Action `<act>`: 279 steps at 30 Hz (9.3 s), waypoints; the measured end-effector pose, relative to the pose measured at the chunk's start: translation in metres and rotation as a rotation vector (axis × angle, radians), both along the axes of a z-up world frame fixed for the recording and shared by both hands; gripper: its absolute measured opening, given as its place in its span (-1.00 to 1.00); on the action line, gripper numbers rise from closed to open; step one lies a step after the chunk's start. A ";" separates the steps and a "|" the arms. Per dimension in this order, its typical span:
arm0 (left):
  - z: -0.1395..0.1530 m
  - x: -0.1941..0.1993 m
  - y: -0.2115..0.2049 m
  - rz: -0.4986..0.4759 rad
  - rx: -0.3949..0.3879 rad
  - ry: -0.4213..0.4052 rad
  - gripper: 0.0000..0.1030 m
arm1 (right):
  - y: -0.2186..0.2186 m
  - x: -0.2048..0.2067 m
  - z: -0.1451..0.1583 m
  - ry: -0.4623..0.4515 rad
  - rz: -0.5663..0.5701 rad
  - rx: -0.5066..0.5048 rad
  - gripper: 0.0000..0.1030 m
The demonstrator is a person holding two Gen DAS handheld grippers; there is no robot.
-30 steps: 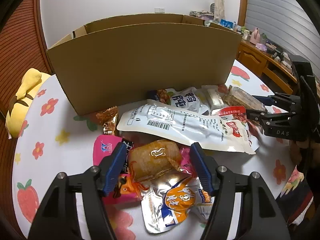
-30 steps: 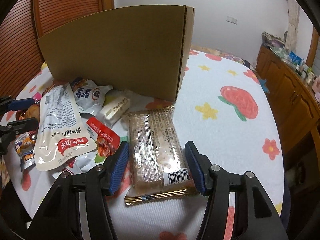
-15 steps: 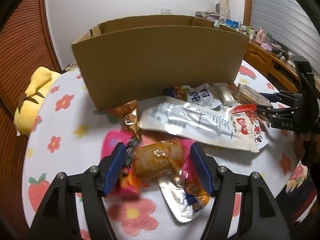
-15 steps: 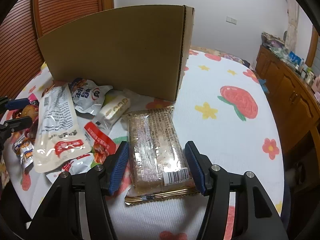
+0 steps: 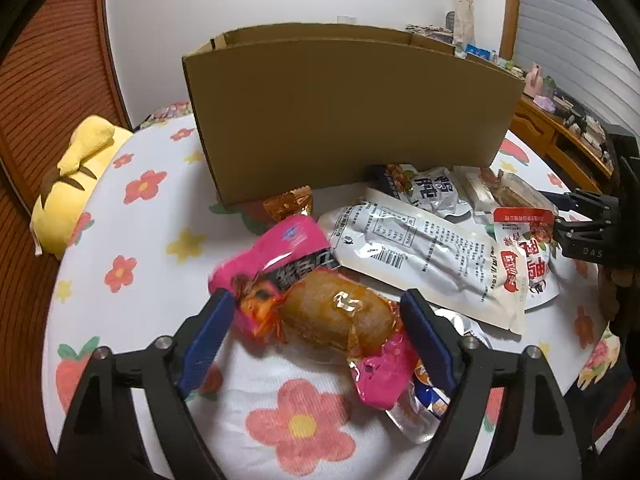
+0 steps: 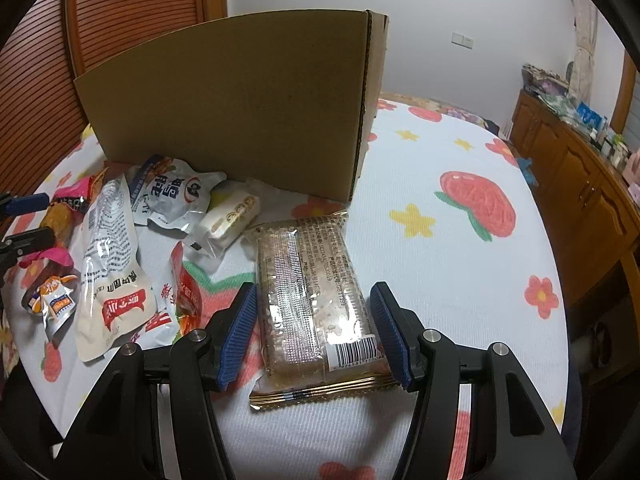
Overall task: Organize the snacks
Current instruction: 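Grasp the pink sausage pack with left gripper while right gripper grasps clear wafer bar, then carry both packs over the box and open both grippers to release, then move both open grippers back to the snacks beside the box, then grasp the silver-orange pouch with left gripper while right gripper grasps red-white pouch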
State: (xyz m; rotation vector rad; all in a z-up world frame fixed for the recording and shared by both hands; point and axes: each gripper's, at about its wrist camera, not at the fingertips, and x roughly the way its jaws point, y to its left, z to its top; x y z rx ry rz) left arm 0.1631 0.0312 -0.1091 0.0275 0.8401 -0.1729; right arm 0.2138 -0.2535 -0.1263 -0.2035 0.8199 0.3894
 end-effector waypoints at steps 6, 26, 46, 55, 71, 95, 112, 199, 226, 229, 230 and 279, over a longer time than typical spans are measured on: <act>-0.009 0.007 0.007 0.023 -0.074 0.040 0.74 | 0.000 0.000 0.000 0.000 0.000 0.000 0.16; -0.001 0.018 0.008 0.101 -0.123 0.054 0.70 | 0.000 0.000 0.000 0.000 -0.001 0.000 0.16; -0.006 0.004 0.016 0.104 -0.054 0.034 -0.07 | 0.000 -0.001 -0.001 -0.001 -0.002 0.000 0.17; -0.009 -0.001 0.019 0.090 -0.050 0.038 0.00 | 0.000 -0.001 -0.001 -0.001 -0.002 0.000 0.17; -0.006 -0.014 0.022 0.080 -0.015 -0.029 -0.09 | 0.000 0.000 -0.001 -0.001 -0.003 0.000 0.17; -0.005 -0.025 0.029 0.074 0.017 -0.007 0.02 | 0.000 0.004 0.001 0.024 0.019 -0.023 0.22; -0.006 -0.019 0.029 0.040 0.000 0.021 -0.22 | -0.001 0.016 0.008 0.086 0.056 -0.008 -0.12; 0.089 0.169 -0.018 -0.056 0.038 -0.111 -0.08 | 0.047 0.111 0.111 -0.074 0.207 0.139 0.08; 0.082 0.028 -0.016 -0.108 0.029 -0.149 0.14 | 0.027 -0.006 0.108 -0.100 0.136 0.143 0.17; 0.070 0.014 -0.018 -0.115 0.027 -0.132 0.14 | 0.026 -0.019 0.091 -0.076 0.122 0.145 0.16; 0.066 0.010 -0.018 -0.117 0.024 -0.126 0.14 | 0.025 -0.022 0.086 -0.070 0.118 0.147 0.17; 0.006 -0.054 -0.043 -0.247 0.056 0.018 0.32 | 0.006 -0.035 -0.001 -0.023 -0.021 0.113 -0.23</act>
